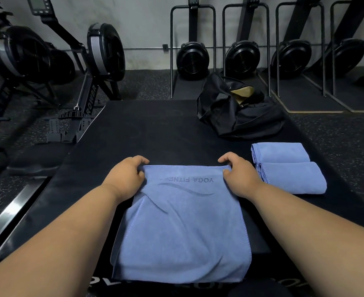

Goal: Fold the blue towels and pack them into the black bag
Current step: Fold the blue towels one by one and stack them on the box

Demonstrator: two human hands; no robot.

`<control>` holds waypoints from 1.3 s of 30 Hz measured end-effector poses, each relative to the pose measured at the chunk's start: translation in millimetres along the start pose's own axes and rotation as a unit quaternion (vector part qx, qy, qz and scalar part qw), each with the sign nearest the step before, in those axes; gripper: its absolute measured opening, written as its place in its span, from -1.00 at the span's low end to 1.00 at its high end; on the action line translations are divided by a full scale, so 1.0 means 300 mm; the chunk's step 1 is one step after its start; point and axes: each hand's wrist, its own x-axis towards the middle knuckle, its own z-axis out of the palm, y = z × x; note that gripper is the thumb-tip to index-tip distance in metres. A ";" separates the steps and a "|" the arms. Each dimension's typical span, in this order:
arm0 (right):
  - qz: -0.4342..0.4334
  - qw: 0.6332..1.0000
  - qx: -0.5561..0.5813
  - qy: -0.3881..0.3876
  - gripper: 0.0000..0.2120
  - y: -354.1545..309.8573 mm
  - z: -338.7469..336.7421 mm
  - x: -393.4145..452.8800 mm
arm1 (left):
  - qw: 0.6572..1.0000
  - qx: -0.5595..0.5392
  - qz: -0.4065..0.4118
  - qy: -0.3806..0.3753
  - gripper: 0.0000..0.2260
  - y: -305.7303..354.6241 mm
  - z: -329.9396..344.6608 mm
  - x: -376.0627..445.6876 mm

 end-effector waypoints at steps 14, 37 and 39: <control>-0.106 0.985 -0.056 -0.124 -0.70 -0.231 -0.301 -0.279 | 0.952 -0.268 -0.034 -0.145 -0.65 0.051 -0.333 -0.370; -0.256 0.961 -0.088 -0.054 -0.43 -0.545 -0.577 -0.801 | 0.961 -0.274 0.014 0.023 -0.72 0.190 -0.697 -1.048; -0.277 0.953 -0.112 -0.042 -0.42 -0.558 -0.567 -0.816 | 0.958 -0.285 0.003 0.036 -0.69 0.191 -0.712 -1.057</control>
